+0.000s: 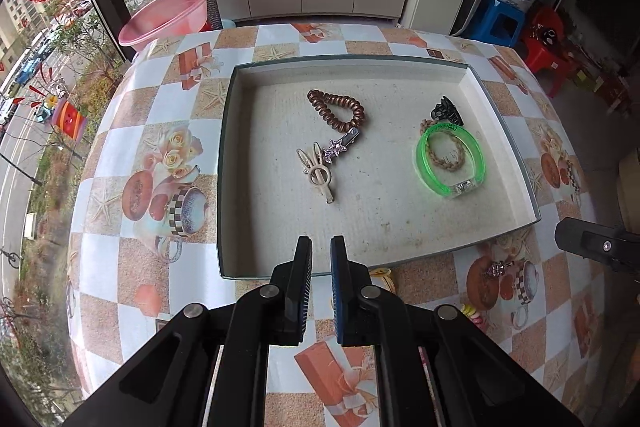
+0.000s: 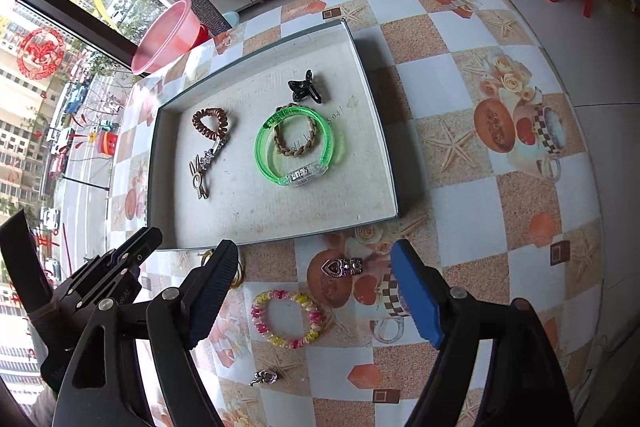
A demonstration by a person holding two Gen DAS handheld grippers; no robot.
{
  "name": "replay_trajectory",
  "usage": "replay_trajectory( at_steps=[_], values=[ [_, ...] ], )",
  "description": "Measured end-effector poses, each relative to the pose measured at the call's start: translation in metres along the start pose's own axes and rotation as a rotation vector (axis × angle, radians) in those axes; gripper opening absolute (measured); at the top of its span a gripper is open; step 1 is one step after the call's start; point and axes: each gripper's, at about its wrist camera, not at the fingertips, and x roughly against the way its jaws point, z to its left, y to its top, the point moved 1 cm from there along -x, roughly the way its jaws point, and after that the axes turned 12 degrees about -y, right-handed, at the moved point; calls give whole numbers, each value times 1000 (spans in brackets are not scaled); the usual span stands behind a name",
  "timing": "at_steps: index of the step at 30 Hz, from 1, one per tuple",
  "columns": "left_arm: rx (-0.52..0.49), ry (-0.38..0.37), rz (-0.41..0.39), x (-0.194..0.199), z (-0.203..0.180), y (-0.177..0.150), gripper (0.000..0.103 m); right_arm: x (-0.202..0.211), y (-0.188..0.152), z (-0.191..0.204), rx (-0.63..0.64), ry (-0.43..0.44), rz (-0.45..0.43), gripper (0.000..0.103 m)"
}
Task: Organize jewelry
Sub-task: 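Move the left gripper to the yellow beaded hair tie while the right moves to the silver heart pendant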
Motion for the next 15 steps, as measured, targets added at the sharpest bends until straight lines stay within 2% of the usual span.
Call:
replay_trajectory(
  at_steps=[1, 2, 3, 4, 5, 15],
  values=[
    [1, -4, 0, 3, 0, -4, 22, 1, -5, -1, 1, -2, 3, 82],
    [3, -6, 4, 6, -1, -8, 30, 1, -11, -2, 2, -5, 7, 83],
    [7, -9, 6, 8, -1, -12, 54, 2, -15, -3, 5, -8, 12, 83],
    [17, -12, 17, 9, 0, -15, 103, 2, -21, -4, 6, -11, 14, 83],
    [27, -16, -6, 8, 2, -19, 103, 2, -26, -5, 5, -12, 19, 84],
    [41, -54, 82, -25, 7, -54, 103, 1, -73, -24, -52, -24, 64, 85]
  ],
)
